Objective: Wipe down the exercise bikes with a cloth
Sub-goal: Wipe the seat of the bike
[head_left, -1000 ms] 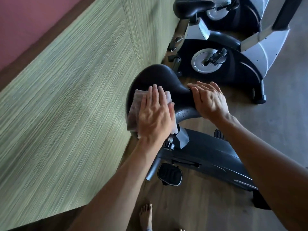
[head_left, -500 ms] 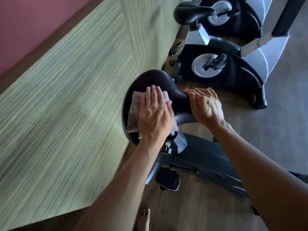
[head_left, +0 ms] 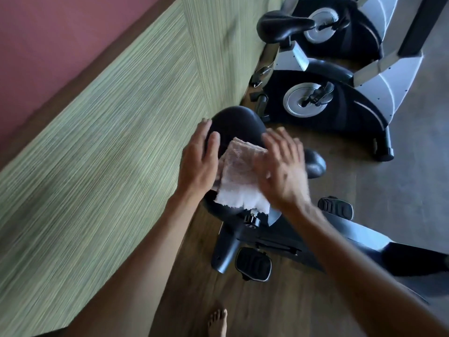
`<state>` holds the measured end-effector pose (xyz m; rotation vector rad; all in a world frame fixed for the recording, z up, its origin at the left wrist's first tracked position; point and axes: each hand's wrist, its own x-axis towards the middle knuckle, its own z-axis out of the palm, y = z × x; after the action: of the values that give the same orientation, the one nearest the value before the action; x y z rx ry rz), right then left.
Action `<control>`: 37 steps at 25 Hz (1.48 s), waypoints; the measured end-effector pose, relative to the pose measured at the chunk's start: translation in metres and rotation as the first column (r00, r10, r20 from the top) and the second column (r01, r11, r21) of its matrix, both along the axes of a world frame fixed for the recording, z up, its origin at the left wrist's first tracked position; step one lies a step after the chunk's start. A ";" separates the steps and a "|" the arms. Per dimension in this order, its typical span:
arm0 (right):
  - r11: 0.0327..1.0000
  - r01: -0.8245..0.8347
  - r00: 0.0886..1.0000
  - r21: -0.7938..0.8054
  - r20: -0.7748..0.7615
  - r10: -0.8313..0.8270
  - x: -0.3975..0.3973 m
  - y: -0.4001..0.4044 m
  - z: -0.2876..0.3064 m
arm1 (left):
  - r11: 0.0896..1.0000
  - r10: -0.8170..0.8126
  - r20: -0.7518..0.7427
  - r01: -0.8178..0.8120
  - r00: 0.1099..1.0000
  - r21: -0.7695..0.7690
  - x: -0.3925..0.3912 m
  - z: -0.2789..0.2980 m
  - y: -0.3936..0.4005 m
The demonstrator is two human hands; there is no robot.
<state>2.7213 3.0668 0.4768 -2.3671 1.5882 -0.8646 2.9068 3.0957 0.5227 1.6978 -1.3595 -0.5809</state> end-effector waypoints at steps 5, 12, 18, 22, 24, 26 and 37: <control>1.000 0.015 0.990 0.004 -0.141 -0.015 0.044 0.006 -0.008 | 0.988 0.147 -0.151 -0.138 0.978 0.068 -0.019 -0.020 -0.004; 0.972 -0.110 0.954 -0.208 -0.296 0.044 -0.037 -0.025 -0.015 | 0.984 -0.001 0.697 -0.123 0.717 0.128 -0.028 -0.047 -0.010; 0.993 0.115 0.939 0.007 -0.326 -0.106 0.032 -0.036 0.003 | 0.991 0.010 0.670 -0.099 0.742 0.095 -0.022 -0.046 -0.014; 0.934 -0.218 0.943 -0.283 -0.309 0.127 -0.038 -0.036 -0.013 | 0.989 0.009 0.653 -0.104 0.758 0.108 -0.022 -0.045 -0.014; 0.956 -0.126 0.965 -0.263 -0.256 0.057 -0.062 -0.037 -0.012 | 0.986 0.017 0.689 -0.127 0.724 0.109 -0.024 -0.047 -0.015; 0.980 0.149 0.965 -0.131 -0.198 -0.173 -0.041 -0.044 -0.004 | 0.984 0.036 0.719 -0.152 0.694 0.098 -0.026 -0.050 -0.017; 0.979 0.182 0.963 0.090 -0.219 -0.159 -0.030 -0.059 0.011 | 0.983 0.040 0.754 -0.163 0.656 0.089 -0.028 -0.051 -0.018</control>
<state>2.6909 3.0082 0.4874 -2.3362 1.8918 -0.5512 2.8790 3.0775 0.4713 2.2546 -1.7905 0.1517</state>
